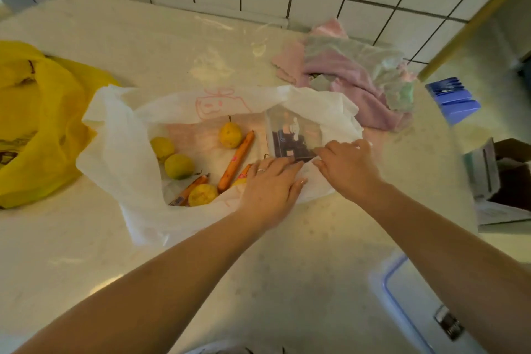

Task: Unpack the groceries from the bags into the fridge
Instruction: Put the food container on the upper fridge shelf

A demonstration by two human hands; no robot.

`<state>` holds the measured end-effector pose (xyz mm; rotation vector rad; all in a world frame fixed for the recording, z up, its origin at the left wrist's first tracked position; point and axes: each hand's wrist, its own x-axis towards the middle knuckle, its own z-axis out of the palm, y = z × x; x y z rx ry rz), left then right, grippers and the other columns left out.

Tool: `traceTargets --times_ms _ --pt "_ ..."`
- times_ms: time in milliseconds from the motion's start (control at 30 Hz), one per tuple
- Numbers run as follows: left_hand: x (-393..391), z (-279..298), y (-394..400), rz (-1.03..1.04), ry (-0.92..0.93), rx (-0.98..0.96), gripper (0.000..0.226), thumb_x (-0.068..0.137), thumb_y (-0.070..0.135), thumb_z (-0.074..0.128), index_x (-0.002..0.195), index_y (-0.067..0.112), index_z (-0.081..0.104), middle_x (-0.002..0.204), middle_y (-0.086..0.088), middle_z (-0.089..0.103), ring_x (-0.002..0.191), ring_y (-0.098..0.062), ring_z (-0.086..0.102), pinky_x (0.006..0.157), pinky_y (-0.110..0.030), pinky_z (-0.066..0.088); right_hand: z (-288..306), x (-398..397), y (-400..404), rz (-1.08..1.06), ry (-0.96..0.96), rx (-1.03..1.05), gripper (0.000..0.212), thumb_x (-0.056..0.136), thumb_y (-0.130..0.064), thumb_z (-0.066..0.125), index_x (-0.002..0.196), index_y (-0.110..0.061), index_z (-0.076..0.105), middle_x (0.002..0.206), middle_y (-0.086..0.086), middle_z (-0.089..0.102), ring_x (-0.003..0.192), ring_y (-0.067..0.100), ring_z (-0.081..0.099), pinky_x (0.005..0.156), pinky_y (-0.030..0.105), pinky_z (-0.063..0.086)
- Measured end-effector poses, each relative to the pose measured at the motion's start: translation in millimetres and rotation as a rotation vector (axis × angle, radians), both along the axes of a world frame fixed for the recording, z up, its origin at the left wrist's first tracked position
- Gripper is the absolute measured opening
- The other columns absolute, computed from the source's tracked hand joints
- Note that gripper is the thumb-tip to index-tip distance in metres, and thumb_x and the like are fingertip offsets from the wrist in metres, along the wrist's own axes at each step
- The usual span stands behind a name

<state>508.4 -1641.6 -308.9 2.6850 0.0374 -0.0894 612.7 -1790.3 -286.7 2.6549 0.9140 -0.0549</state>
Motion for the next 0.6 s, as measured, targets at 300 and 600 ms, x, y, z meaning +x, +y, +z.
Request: traceTargets --times_ms 300,600 --pt "25 -11 4 0.096 0.141 0.04 0.055 0.099 0.041 0.028 0.149 0.027 0.009 0.158 -0.007 -0.001 0.144 -0.023 -0.009 0.114 -0.055 -0.003 -9 9 -8 -0.14 0.096 -0.111 0.071 0.083 -0.063 0.048 0.135 -0.018 0.032 0.118 -0.001 0.054 0.101 0.022 0.058 0.083 0.039 0.037" --pt "34 -19 4 0.163 0.181 0.059 0.067 0.095 0.052 0.031 0.149 0.027 0.0 0.157 -0.016 -0.003 0.144 -0.032 -0.008 0.115 -0.054 -0.001 -20 11 -7 -0.08 0.193 0.19 0.085 0.082 -0.05 0.059 0.147 -0.016 0.016 0.152 0.004 0.021 0.137 0.026 0.024 0.108 0.045 0.024"
